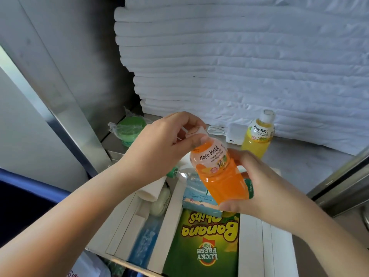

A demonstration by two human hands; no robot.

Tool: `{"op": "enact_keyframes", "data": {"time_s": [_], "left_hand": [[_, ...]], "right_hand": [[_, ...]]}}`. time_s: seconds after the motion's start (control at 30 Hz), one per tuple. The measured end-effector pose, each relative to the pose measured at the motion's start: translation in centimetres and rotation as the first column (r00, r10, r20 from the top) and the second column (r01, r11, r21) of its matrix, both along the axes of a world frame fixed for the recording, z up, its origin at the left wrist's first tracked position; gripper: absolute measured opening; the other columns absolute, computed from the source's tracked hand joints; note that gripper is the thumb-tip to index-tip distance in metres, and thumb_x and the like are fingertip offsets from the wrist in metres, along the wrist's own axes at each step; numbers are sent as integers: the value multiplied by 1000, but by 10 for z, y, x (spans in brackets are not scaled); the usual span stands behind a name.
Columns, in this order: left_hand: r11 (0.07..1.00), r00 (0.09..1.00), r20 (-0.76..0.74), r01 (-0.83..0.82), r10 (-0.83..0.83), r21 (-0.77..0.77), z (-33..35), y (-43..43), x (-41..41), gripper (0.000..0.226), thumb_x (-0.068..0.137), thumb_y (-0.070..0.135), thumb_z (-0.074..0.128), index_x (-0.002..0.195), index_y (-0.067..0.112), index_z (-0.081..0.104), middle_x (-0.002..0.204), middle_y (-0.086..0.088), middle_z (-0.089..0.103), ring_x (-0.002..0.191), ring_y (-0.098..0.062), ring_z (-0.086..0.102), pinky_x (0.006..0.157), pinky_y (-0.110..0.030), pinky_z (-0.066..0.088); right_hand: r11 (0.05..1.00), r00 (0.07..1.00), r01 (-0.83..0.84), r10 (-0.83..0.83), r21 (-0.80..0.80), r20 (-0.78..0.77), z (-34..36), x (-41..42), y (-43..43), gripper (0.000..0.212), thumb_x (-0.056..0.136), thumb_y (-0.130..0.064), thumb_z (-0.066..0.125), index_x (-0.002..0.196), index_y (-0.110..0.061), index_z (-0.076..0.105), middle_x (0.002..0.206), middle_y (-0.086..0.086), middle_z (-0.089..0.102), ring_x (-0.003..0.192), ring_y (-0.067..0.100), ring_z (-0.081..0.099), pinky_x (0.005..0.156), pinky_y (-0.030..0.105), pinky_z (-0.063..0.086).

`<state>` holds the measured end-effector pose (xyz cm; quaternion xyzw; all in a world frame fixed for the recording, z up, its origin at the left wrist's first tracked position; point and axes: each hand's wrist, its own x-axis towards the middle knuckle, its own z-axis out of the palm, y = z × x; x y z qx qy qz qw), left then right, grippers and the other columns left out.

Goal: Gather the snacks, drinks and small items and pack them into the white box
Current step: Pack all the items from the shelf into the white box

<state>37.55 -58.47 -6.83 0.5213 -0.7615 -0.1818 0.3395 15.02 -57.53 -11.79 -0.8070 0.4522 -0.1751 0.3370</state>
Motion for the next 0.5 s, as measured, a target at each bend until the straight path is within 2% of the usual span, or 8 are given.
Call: {"op": "enact_keyframes", "data": {"time_s": [0.07, 0.13, 0.2, 0.27, 0.33, 0.43, 0.5], "left_hand": [[1000, 999, -33, -19, 20, 10, -1, 1, -1, 29, 76, 64, 46, 95, 43, 55, 85, 20, 62, 78, 3, 59, 65, -18, 49], [1000, 998, -60, -28, 28, 13, -3, 4, -2, 23, 76, 65, 47, 91, 48, 52, 85, 21, 62, 79, 3, 60, 66, -19, 51], [1000, 998, -64, -22, 21, -13, -4, 6, -3, 22, 76, 67, 46, 89, 49, 50, 85, 22, 61, 80, 5, 59, 64, -14, 49], [999, 999, -44, 0, -2, -50, -5, 8, -2, 22, 77, 65, 47, 90, 48, 49, 86, 22, 59, 83, 6, 58, 63, -10, 47], [994, 999, 3, 39, -39, -105, -5, 9, 1, 26, 80, 60, 48, 95, 39, 53, 88, 23, 57, 85, 4, 56, 65, -10, 47], [970, 976, 201, 123, -80, -211, -4, 12, 11, 31, 85, 48, 51, 101, 23, 59, 93, 15, 59, 78, -6, 57, 65, -22, 47], [952, 941, 316, 200, -121, -232, -5, 16, 17, 34, 84, 45, 54, 103, 17, 60, 97, 9, 61, 73, -8, 57, 61, -24, 47]], "right_hand": [[982, 998, 44, -53, -183, -42, -6, 7, 6, 86, 47, -84, 56, 121, -64, 16, 114, -40, 28, 107, -16, 33, 79, 9, 34], [932, 993, 74, -103, -356, -61, -9, 13, 10, 90, 52, -80, 52, 128, -41, 24, 114, -26, 29, 106, -8, 31, 77, 6, 27], [902, 987, 112, -150, -417, -58, -9, 16, 12, 84, 57, -74, 51, 125, -32, 28, 114, -17, 35, 103, -2, 37, 72, 5, 27], [897, 983, 150, -179, -417, -31, -7, 17, 12, 77, 57, -71, 54, 120, -34, 29, 110, -18, 37, 93, -5, 43, 64, 2, 27], [909, 980, 184, -201, -374, -5, -6, 15, 10, 73, 54, -70, 57, 115, -43, 26, 106, -29, 36, 91, -17, 42, 57, 1, 29], [938, 982, 180, -187, -296, 3, -5, 9, 4, 74, 54, -64, 70, 111, -55, 24, 103, -42, 35, 99, -27, 36, 61, 4, 32], [945, 989, 131, -147, -299, -33, -1, 3, -1, 76, 58, -52, 80, 112, -60, 27, 103, -45, 36, 102, -25, 36, 67, 7, 32]]}}
